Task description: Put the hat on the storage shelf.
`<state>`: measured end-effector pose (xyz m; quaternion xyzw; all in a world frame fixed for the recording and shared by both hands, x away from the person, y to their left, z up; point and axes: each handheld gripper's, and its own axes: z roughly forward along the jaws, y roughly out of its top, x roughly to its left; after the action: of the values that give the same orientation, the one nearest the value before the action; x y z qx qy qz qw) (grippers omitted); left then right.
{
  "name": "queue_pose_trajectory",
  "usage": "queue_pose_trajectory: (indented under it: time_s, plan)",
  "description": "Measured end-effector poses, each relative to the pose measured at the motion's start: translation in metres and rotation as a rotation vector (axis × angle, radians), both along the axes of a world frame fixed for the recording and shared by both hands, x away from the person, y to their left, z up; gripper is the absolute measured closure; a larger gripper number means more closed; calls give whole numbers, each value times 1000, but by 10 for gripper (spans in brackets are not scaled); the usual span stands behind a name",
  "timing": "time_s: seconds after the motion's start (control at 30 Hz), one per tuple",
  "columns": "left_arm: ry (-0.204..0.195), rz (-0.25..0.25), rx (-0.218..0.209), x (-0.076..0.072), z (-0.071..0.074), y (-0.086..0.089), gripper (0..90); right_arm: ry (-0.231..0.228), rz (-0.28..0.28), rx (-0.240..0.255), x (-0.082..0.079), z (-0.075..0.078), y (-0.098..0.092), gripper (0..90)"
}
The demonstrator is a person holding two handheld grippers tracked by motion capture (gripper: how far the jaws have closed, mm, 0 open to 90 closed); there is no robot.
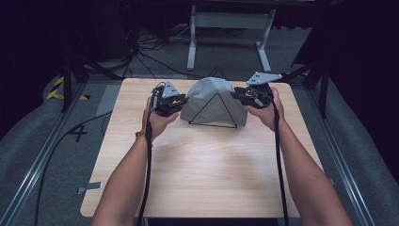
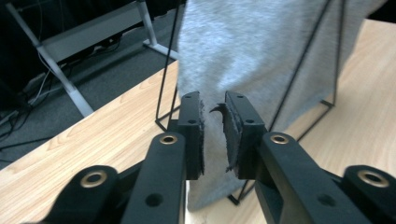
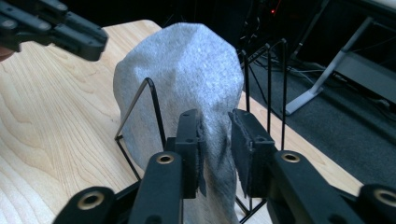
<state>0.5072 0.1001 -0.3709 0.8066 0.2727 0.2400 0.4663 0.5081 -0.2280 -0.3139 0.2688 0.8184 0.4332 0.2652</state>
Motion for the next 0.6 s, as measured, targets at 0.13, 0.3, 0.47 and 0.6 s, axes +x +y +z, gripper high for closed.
queue_pose_trajectory:
  time_s: [0.13,0.3,0.47,0.6]
  plan:
    - [-2,-22,32,-17,1,5,689,-17,-26,6,-9,7,-5,589]
    - [32,-32,104,-47,-7,14,501,-32,-61,31,-31,14,-20,458]
    - [131,-45,125,-84,-29,34,287,-31,-66,-15,-79,1,-50,367]
    - [178,-59,162,-127,-59,55,248,33,-74,-74,-115,-41,-82,334]
